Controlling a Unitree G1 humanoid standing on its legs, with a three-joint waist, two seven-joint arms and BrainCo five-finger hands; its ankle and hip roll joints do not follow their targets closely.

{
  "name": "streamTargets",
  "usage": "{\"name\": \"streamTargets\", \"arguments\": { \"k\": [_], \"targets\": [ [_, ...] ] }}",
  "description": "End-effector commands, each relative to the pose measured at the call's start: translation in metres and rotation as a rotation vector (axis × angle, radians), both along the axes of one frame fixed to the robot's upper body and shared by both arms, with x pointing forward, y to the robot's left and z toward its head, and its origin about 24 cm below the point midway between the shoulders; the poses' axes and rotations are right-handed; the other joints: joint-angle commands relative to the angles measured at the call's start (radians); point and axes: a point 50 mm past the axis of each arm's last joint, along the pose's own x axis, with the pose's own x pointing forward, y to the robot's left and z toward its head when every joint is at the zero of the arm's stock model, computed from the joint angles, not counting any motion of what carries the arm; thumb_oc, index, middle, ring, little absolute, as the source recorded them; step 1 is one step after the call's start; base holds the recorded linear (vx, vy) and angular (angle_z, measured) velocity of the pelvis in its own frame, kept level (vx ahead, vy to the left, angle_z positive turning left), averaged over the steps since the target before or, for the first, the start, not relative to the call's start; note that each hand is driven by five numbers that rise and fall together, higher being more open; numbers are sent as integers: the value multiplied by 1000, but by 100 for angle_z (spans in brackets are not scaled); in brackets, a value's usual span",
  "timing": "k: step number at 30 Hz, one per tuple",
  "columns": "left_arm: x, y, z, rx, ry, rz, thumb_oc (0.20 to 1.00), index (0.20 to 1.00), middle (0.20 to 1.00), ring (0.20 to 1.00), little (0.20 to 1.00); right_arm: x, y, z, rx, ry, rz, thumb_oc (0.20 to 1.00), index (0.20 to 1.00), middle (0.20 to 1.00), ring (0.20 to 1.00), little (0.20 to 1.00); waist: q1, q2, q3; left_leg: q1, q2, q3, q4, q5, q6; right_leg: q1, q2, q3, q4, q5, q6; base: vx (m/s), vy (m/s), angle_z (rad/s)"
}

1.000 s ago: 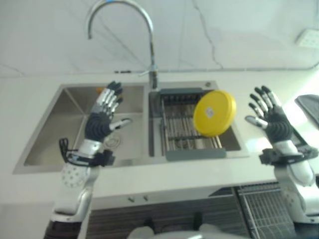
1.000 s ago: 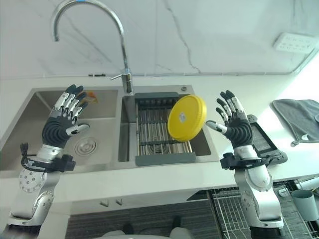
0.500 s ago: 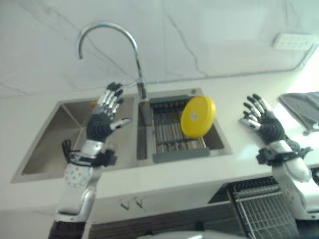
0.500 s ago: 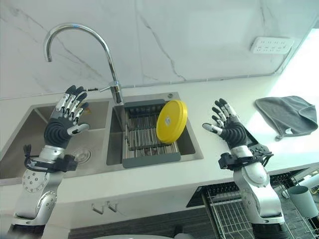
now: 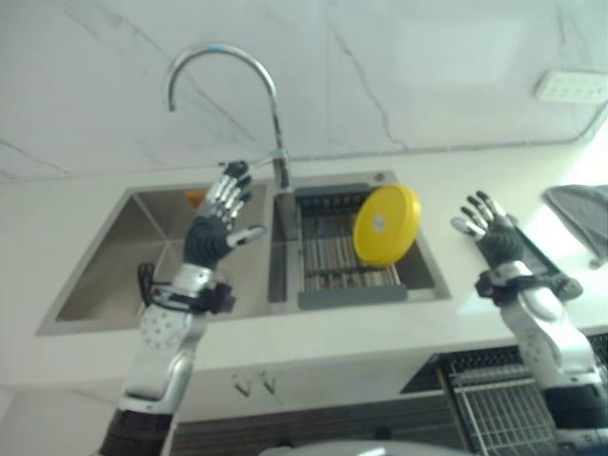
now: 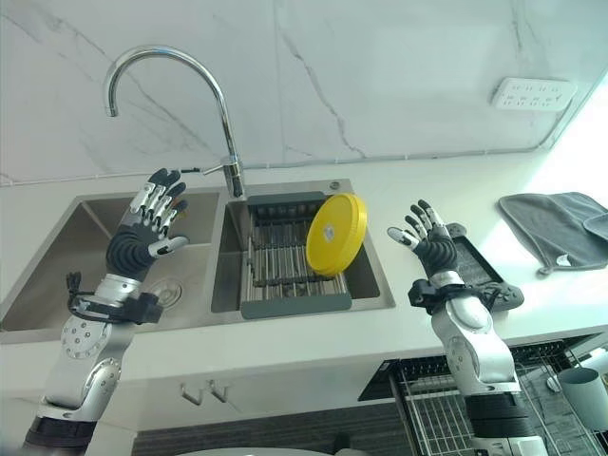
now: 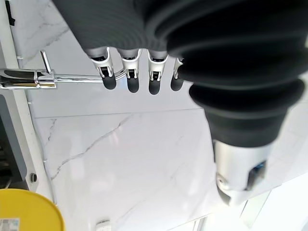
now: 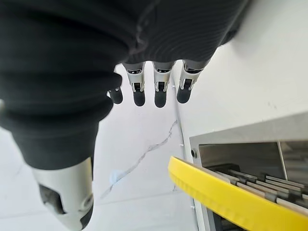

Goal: Place the dishes in the dishwasher.

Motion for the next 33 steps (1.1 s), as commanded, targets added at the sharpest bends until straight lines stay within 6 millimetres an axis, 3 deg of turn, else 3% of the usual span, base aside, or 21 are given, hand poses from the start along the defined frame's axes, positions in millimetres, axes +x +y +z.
{"name": "streamTargets", "arguments": {
  "k": [1, 33],
  "targets": [
    [10, 2, 21, 49, -99, 6, 1000, 1000, 1000, 1000, 1000, 18, 6, 33, 61, -141, 15, 1000, 1000, 1000, 1000, 1000, 20, -18, -11, 27, 6, -32, 1, -80, -8, 59, -30, -41, 7, -71, 29, 7, 12, 4],
    [17, -3, 18, 38, -62, -23, 1000, 1000, 1000, 1000, 1000, 36, 13, 11, 208, 55, 98, 1000, 1000, 1000, 1000, 1000, 53, -29, -8, 30, -2, -57, 1, -78, -6, 80, -29, -48, 7, -79, 25, 4, 3, 2]
  ]
}}
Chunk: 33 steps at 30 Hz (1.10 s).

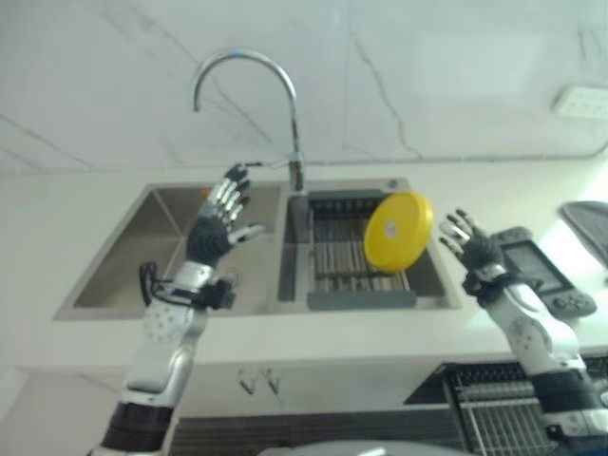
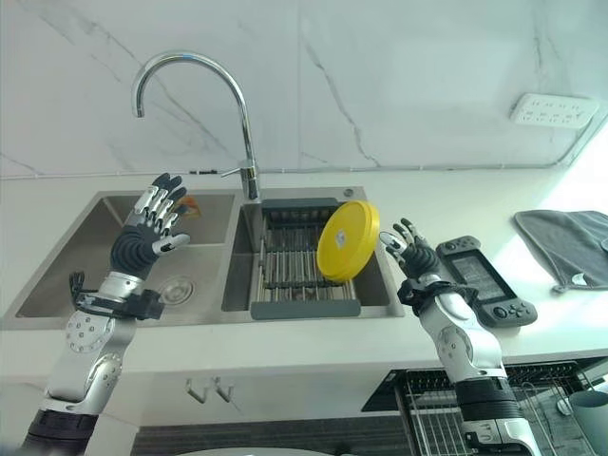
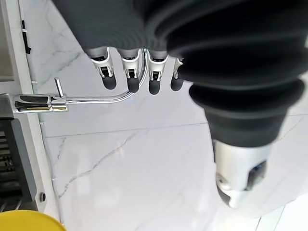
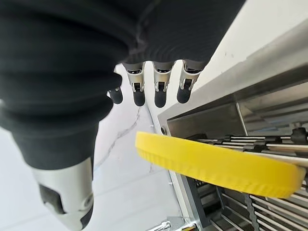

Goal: Place the dishes in the dishwasher.

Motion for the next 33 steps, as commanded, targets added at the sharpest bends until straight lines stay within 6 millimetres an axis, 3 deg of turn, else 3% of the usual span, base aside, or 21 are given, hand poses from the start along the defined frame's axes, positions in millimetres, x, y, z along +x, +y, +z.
{"name": "streamTargets", "arguments": {
  "k": [1, 33],
  "targets": [
    [8, -8, 25, 35, -114, -49, 1000, 1000, 1000, 1000, 1000, 22, 7, 34, 32, -126, 40, 1000, 1000, 1000, 1000, 1000, 22, -24, 0, 26, -1, -24, 7, -77, -6, 57, -27, -18, 7, -69, 24, 0, 0, 0],
    [11, -8, 15, 38, -39, -54, 1000, 1000, 1000, 1000, 1000, 29, 16, 25, 127, -33, 109, 1000, 1000, 1000, 1000, 1000, 42, -27, 8, 29, -9, -40, 7, -76, -2, 68, -25, -24, 7, -73, 22, 0, 0, 0]
  ]
}}
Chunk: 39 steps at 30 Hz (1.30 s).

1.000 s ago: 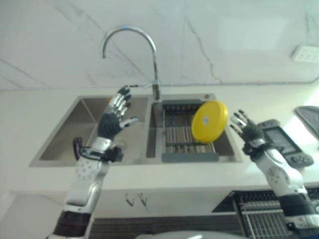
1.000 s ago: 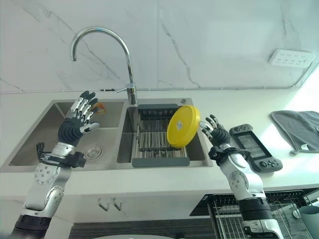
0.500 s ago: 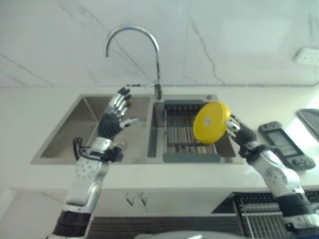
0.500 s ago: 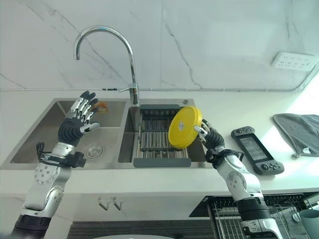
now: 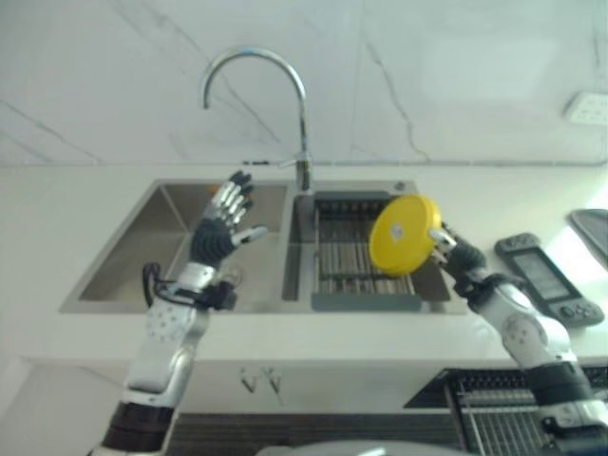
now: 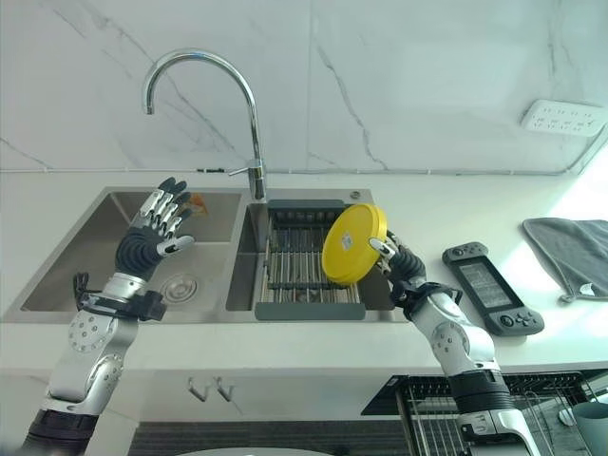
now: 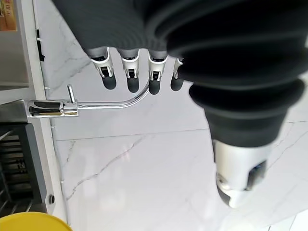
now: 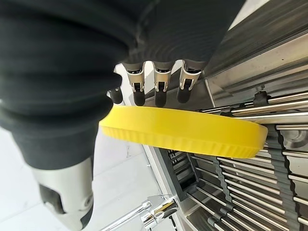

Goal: Place the dishes in the dishwasher.

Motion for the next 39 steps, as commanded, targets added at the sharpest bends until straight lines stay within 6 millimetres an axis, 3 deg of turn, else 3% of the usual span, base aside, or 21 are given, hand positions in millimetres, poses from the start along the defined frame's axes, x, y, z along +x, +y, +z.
{"name": "streamTargets", "arguments": {
  "k": [1, 37, 38, 39],
  "targets": [
    [9, -7, 20, 35, -79, -50, 1000, 1000, 1000, 1000, 1000, 25, 5, 40, 43, -148, 18, 1000, 1000, 1000, 1000, 1000, 29, -18, 6, 29, -9, -29, 7, -73, -5, 60, -25, -16, 7, -65, 15, 0, 0, 0],
    [17, -10, 19, 55, -39, -62, 1000, 1000, 1000, 1000, 1000, 51, -4, 24, -6, -8, -59, 1000, 1000, 1000, 1000, 1000, 85, -6, 5, 23, -17, -64, 7, -66, -10, 75, -33, -55, 7, -69, 13, -1, 0, 3],
    [18, -11, 19, 55, -35, -67, 1000, 1000, 1000, 1000, 1000, 53, -4, 21, -1, 8, -63, 589, 589, 589, 589, 589, 89, -6, 4, 23, -18, -66, 7, -67, -10, 75, -33, -56, 7, -70, 13, 6, -6, 5],
    [19, -11, 19, 55, -36, -68, 1000, 1000, 1000, 1000, 1000, 54, -4, 21, 0, 8, -66, 432, 432, 432, 432, 432, 90, -7, 4, 23, -18, -66, 7, -67, -10, 75, -33, -57, 7, -70, 13, 5, -6, 4]
  ]
}}
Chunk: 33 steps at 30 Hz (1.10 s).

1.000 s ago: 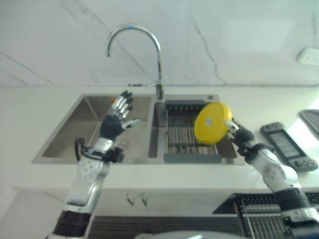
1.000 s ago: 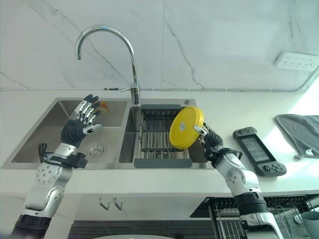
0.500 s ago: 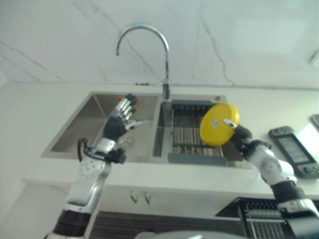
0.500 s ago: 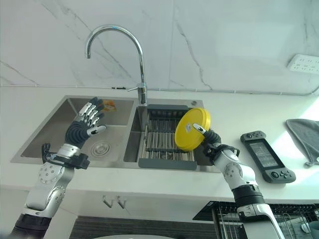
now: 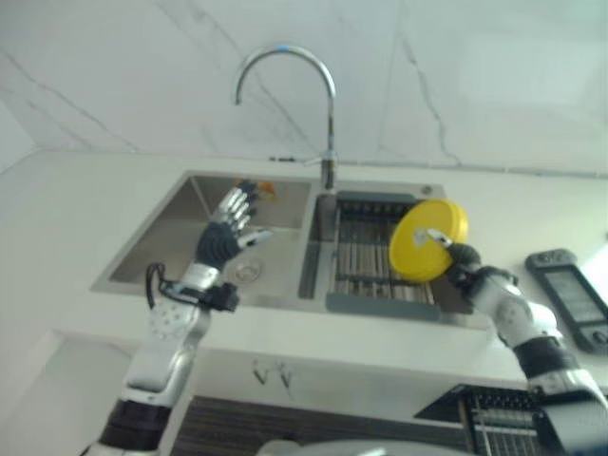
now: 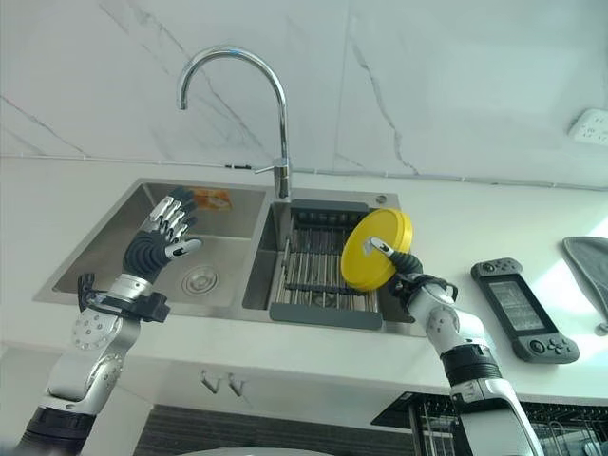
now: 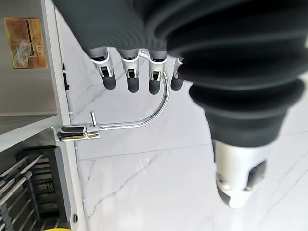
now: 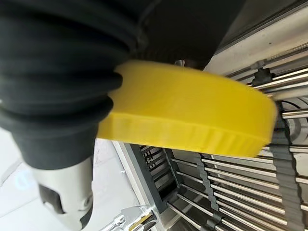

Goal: Place the dishes in the dishwasher.

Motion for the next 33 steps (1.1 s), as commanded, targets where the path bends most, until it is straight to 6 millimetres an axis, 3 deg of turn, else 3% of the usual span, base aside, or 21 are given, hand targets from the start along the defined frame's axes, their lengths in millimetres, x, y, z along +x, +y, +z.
{"name": "streamTargets", "arguments": {
  "k": [1, 9, 15, 26, 33],
  "targets": [
    [17, -12, 27, 12, -108, -73, 1000, 1000, 1000, 1000, 1000, 31, 2, 42, -1, -150, 5, 200, 200, 200, 200, 200, 40, -27, -8, 24, -16, -10, 7, -70, -5, 42, -31, 0, 7, -52, 15, 12, 1, 4],
    [19, -18, 24, 0, -88, -95, 1000, 1000, 1000, 1000, 1000, 44, -9, 54, -84, -196, -108, 200, 200, 200, 200, 200, 58, -20, -17, 24, -17, -17, 7, -67, -5, 44, -32, -2, 7, -51, 13, 17, 9, 4],
    [17, -17, 20, -6, -80, -101, 1000, 1000, 1000, 1000, 1000, 43, -13, 61, -111, -262, -148, 200, 200, 200, 200, 200, 60, -18, -14, 25, -19, -21, 7, -67, -2, 46, -33, -3, 7, -49, 13, 0, 6, 1],
    [15, -18, 18, -8, -78, -119, 1000, 1000, 1000, 1000, 1000, 39, 1, 77, 74, -377, -156, 200, 200, 200, 200, 200, 45, -15, -10, 32, -17, -17, 7, -71, 0, 47, -29, 6, 7, -51, 11, 0, 0, 0],
    [11, -14, 16, -3, -86, -115, 1000, 1000, 1000, 1000, 1000, 25, 8, 111, 201, -572, -104, 200, 200, 200, 200, 200, 18, -16, -16, 26, -7, -1, 7, -65, -4, 38, -25, 15, 7, -49, 11, -10, -47, -1]
  ]
}}
